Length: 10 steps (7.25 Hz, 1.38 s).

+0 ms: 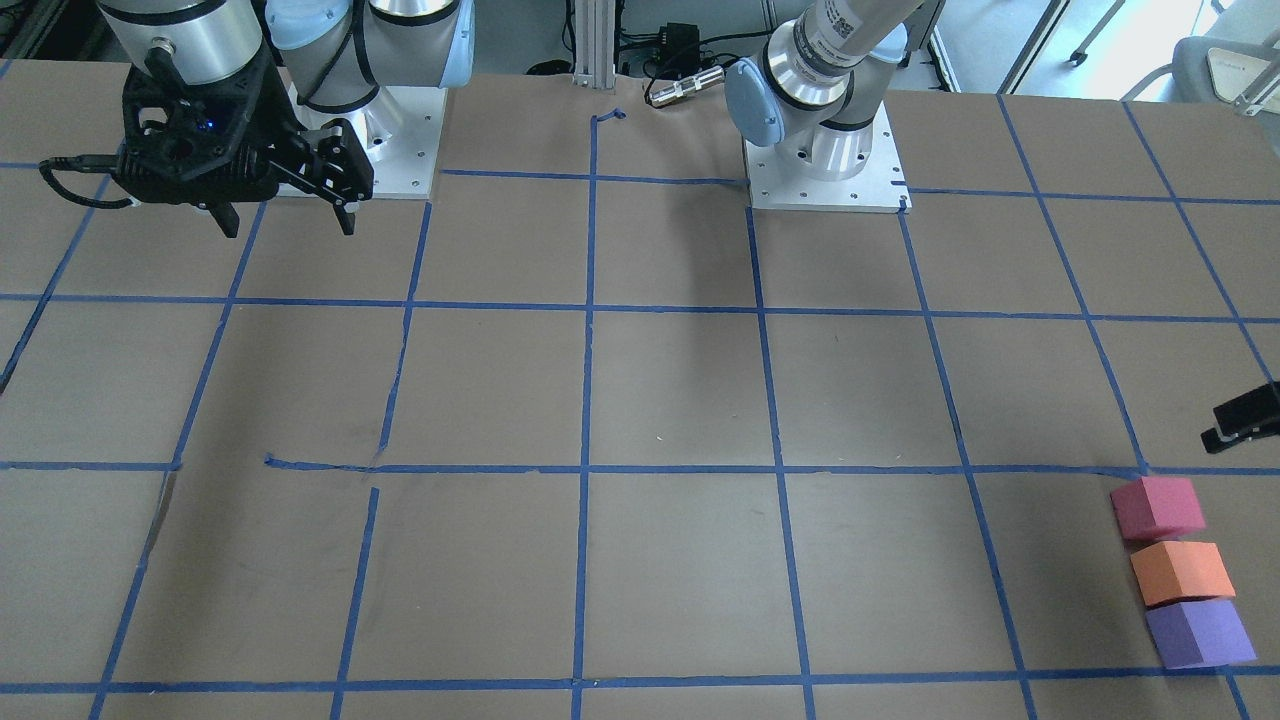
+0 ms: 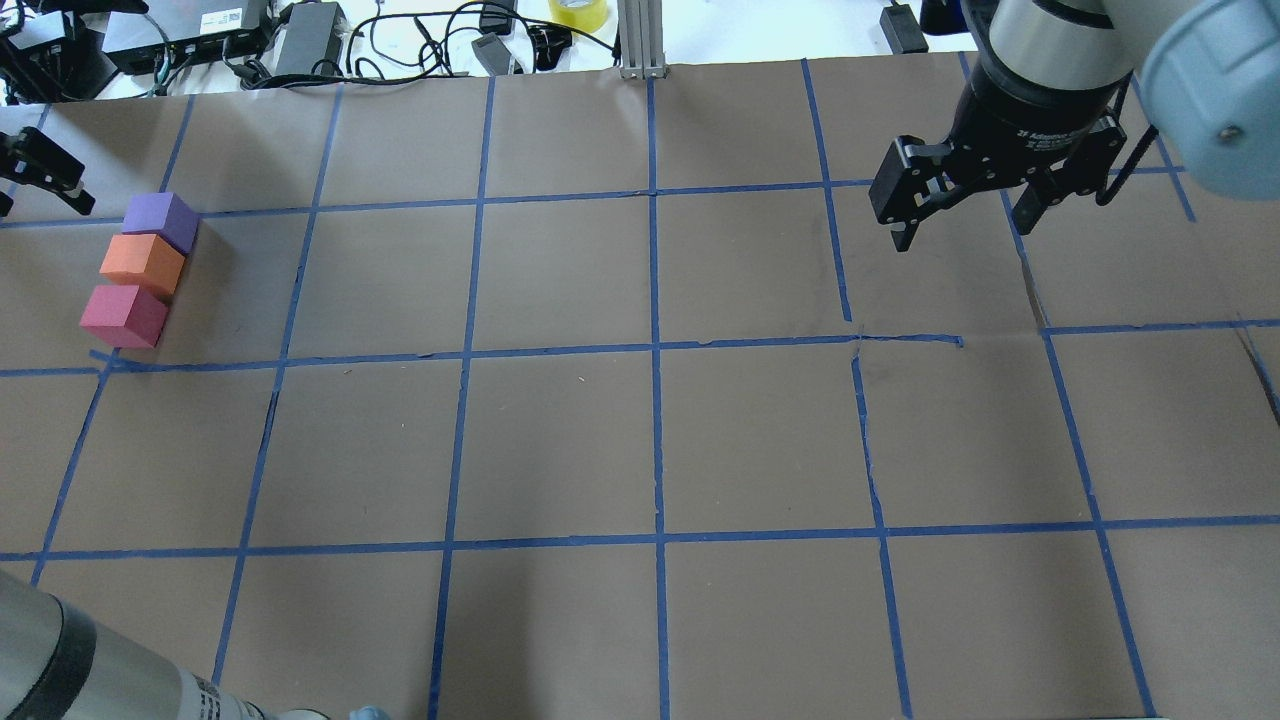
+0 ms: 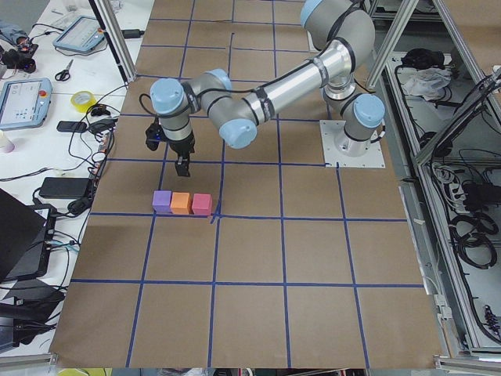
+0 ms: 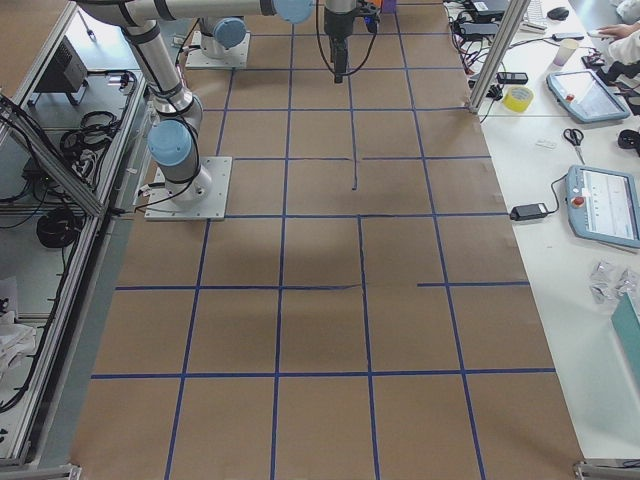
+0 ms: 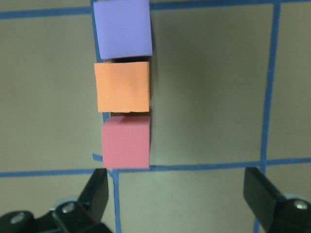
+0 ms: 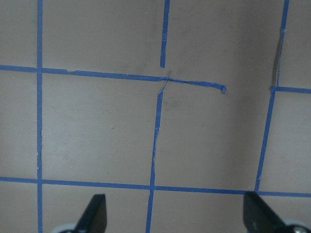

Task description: Arrange blocks in a line

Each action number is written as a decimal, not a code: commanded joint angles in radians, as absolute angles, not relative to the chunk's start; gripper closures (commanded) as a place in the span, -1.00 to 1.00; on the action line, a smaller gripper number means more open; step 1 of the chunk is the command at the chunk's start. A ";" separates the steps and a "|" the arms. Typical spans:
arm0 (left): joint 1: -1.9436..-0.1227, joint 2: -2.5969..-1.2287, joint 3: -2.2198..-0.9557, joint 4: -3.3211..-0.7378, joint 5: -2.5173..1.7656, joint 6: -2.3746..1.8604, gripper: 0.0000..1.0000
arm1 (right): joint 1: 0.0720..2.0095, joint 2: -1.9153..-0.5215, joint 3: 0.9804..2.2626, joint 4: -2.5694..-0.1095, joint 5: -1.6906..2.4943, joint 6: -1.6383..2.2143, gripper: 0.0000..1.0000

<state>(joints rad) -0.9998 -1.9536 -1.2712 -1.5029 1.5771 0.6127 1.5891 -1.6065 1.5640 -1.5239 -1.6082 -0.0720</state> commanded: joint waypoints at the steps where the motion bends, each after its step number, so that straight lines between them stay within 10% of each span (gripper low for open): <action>1: -1.002 -1.771 -1.290 -1.647 1.588 0.612 -1.00 | 1.589 -1.614 1.563 -1.525 -1.606 -0.084 -1.00; 10: -1.568 -1.667 -1.379 -1.672 1.585 -0.260 -1.00 | 1.589 -1.606 1.565 -1.532 -1.583 -0.078 -1.00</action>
